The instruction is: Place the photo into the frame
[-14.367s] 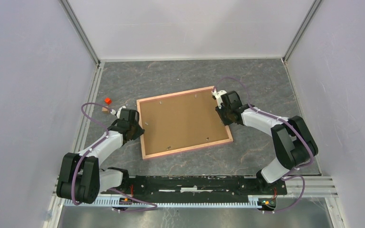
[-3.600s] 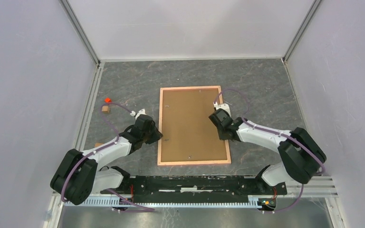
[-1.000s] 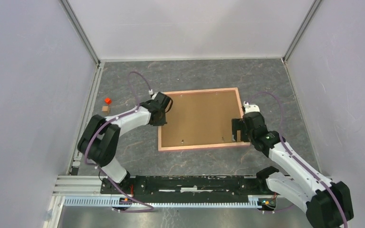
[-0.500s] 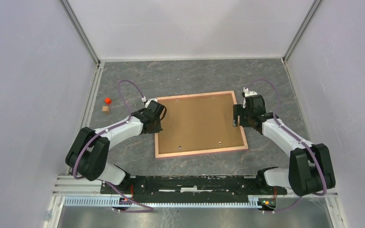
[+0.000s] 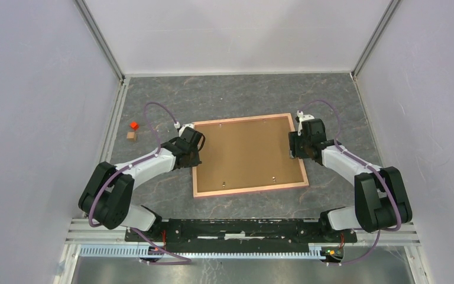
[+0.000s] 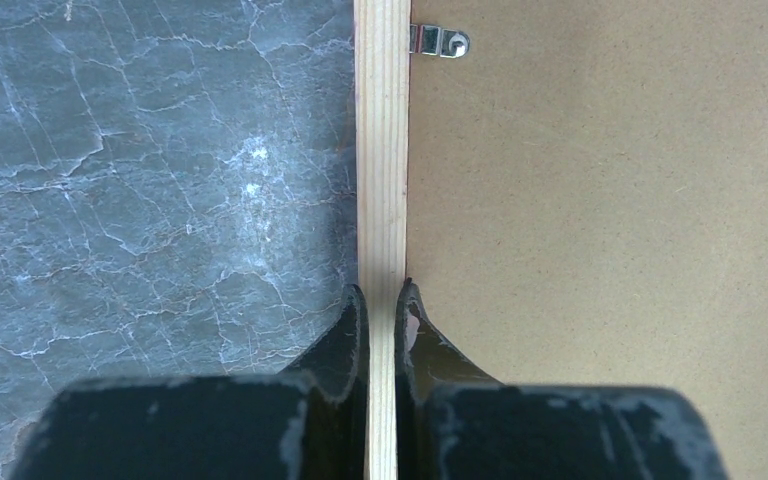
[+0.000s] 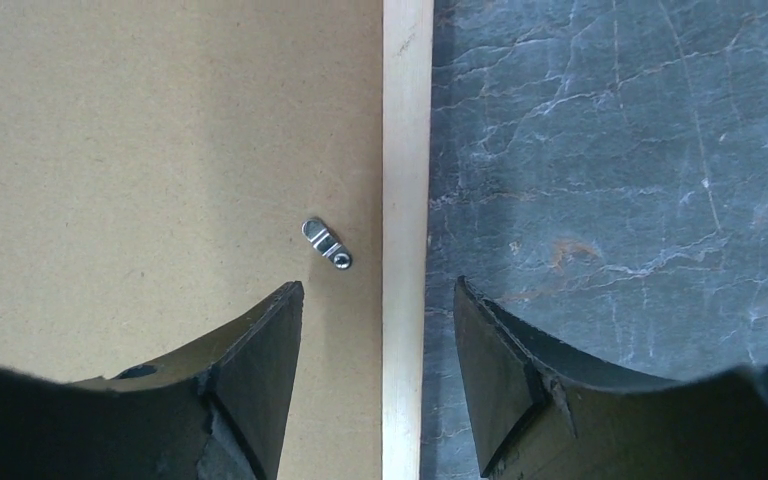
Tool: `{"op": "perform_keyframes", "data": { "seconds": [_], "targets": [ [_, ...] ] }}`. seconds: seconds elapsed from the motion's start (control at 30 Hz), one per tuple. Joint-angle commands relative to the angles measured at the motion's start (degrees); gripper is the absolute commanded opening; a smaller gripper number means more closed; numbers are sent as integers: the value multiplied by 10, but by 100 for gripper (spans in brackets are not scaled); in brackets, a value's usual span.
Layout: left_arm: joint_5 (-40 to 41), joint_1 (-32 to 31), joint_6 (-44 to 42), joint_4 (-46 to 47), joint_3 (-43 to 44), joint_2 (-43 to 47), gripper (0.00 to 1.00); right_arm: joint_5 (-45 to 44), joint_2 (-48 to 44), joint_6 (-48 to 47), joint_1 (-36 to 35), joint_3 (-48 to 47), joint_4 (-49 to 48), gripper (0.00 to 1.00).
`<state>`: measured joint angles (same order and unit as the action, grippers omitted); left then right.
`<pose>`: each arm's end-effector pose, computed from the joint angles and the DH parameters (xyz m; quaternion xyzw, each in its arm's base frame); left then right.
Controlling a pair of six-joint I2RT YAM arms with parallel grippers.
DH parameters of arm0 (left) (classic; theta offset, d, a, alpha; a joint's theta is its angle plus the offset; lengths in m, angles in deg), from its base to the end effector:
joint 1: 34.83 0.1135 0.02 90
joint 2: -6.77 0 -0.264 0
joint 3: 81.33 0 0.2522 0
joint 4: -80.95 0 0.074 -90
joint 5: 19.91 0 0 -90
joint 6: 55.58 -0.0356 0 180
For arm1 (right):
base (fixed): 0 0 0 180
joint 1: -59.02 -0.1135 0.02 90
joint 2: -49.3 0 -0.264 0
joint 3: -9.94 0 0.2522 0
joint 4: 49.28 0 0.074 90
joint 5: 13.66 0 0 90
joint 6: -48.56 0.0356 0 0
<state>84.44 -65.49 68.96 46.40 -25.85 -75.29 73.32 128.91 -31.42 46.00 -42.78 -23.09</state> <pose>0.2294 -0.1257 0.1671 -0.0636 0.9592 -0.0314 0.2735 0.2568 0.0575 0.1715 -0.0165 0.9481 0.0387 0.3151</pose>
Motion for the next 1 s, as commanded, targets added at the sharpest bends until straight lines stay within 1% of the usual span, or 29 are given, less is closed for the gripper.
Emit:
{"op": "perform_keyframes", "data": {
  "seconds": [0.0,0.33,0.37,0.43,0.5,0.6,0.8,0.83,0.87,0.93,0.97],
  "targets": [
    [-68,-4,27,-12,-29,-12,2,-18,7,-11,0,1,-38,62],
    [-67,-4,27,-11,-34,-2,2,-2,33,-6,-1,1,-64,61],
    [-67,-4,26,-11,-34,-1,2,-2,35,-7,-1,1,-65,60],
    [-67,-4,28,-11,-35,-1,2,-4,39,-7,0,1,-65,54],
    [-68,-4,28,-10,-36,0,2,-13,43,-5,0,3,-65,51],
    [-72,-4,30,-9,-37,1,2,-20,50,-1,0,3,-64,48],
    [-95,-4,45,8,-46,3,2,-29,62,22,0,-4,-54,47],
    [-97,-4,47,9,-48,3,2,-33,64,28,-1,-5,-49,45],
    [-99,-4,48,10,-49,3,2,-36,66,36,-1,-6,-44,36],
    [-101,-4,51,12,-51,3,2,-41,64,53,-5,-1,-37,6],
    [-102,-4,52,14,-51,3,2,-47,64,65,-8,2,-32,0]
  ]
}}
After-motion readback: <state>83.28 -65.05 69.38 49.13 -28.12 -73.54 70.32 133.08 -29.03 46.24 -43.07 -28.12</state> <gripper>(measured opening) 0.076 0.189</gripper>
